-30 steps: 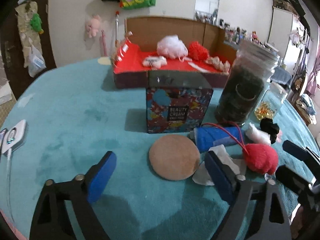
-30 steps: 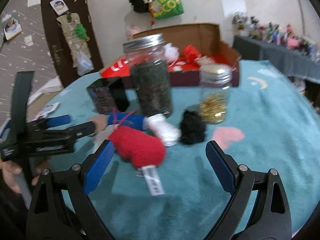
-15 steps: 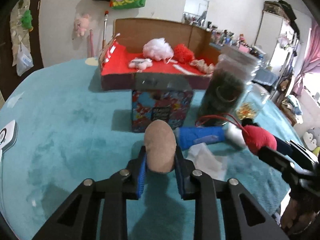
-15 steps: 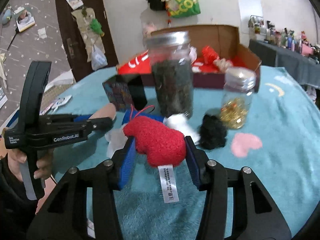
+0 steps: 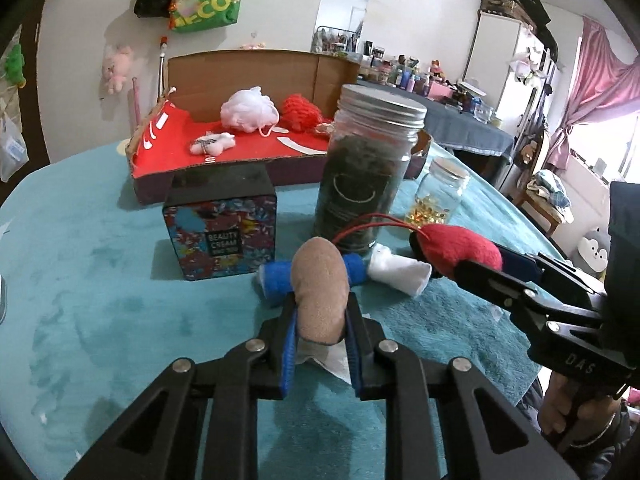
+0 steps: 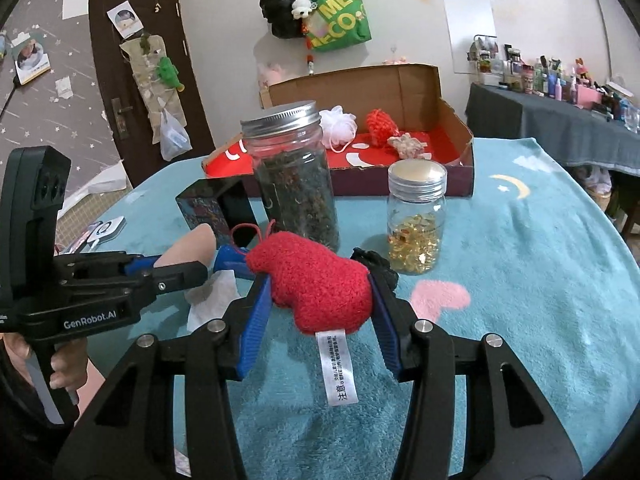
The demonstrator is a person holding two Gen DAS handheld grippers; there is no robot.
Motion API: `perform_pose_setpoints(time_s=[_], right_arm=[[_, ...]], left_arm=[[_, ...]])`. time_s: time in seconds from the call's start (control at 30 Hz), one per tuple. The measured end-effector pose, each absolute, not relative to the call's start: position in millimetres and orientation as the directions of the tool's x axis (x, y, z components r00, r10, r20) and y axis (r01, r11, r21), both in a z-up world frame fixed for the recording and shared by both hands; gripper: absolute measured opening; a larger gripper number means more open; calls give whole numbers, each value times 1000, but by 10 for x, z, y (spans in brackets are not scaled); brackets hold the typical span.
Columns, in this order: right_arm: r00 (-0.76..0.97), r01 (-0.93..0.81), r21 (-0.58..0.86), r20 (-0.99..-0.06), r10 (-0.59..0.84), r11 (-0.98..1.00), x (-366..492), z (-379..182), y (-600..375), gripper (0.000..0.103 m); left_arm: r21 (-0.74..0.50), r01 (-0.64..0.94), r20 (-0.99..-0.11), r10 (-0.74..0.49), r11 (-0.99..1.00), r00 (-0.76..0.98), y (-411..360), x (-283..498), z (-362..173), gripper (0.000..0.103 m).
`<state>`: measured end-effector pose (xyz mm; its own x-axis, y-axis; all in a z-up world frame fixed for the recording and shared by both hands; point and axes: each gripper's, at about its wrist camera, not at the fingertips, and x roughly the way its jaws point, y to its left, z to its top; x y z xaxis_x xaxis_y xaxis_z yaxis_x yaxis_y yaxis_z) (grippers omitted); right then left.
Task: Organize soft objects
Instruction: 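Lift the tan pad and red heart and carry both toward the box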
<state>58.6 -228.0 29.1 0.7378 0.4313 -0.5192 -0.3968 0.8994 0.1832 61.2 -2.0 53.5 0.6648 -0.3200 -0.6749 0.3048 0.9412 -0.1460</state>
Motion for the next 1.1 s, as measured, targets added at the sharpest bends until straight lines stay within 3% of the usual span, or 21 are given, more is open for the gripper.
perform_pose_setpoints(time_s=[1.1], right_arm=[[727, -295, 235, -574, 377, 926, 735, 242, -2814, 46]], left_arm=[[-168, 176, -717, -243, 970, 654, 572, 729, 451, 22]])
